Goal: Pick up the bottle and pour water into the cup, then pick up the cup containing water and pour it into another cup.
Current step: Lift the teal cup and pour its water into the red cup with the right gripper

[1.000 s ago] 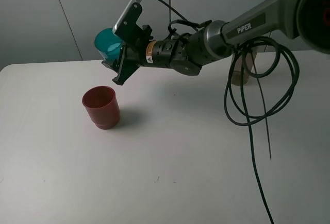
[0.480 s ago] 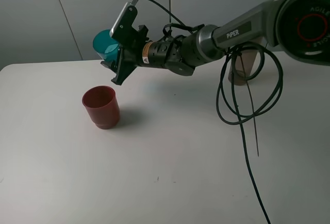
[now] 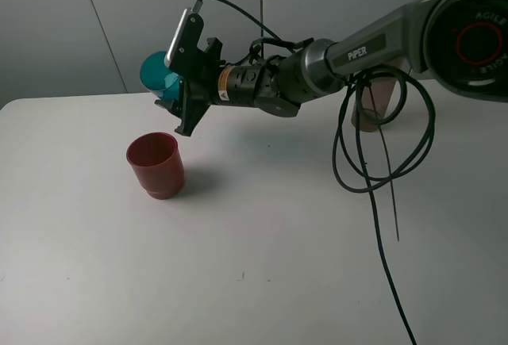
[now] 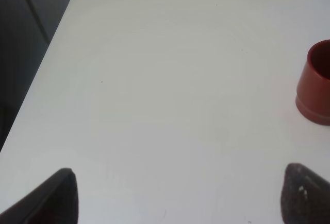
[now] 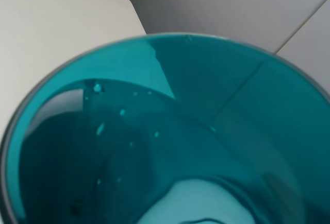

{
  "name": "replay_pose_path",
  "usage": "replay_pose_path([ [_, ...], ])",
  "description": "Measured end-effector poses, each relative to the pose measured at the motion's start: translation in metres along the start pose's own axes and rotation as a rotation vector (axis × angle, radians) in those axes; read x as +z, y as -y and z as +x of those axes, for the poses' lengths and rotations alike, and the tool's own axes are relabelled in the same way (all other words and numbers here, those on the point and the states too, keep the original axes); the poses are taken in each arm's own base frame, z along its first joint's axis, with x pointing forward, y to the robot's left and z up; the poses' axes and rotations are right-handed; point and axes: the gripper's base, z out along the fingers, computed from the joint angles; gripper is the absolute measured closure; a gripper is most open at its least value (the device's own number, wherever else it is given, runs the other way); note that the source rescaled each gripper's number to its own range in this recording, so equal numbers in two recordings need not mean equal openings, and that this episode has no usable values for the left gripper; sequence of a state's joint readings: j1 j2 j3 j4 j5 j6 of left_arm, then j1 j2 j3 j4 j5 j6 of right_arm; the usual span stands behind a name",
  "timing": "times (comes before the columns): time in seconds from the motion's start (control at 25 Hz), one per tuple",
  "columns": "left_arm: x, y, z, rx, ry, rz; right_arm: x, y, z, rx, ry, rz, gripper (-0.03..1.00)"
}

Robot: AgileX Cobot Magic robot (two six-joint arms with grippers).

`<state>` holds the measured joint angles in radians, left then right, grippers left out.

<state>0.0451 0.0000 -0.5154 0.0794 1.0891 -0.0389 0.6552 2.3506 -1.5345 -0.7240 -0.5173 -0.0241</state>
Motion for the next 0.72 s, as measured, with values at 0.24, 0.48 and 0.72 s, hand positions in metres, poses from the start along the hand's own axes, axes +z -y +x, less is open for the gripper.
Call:
replay_pose_path([
  [0.24, 0.0, 0.0, 0.0, 0.0, 0.0, 0.0, 0.0014, -0.0053, -0.0051, -0.071, 0.028, -0.022, 0.89],
  [0.48, 0.0, 0.0, 0.0, 0.0, 0.0, 0.0, 0.0013, -0.0079, -0.0052, -0.183, 0.033, -0.049, 0.89],
  [0.72, 0.0, 0.0, 0.0, 0.0, 0.0, 0.0, 0.0011, -0.009, -0.0068, -0.313, 0.056, -0.056, 0.89],
])
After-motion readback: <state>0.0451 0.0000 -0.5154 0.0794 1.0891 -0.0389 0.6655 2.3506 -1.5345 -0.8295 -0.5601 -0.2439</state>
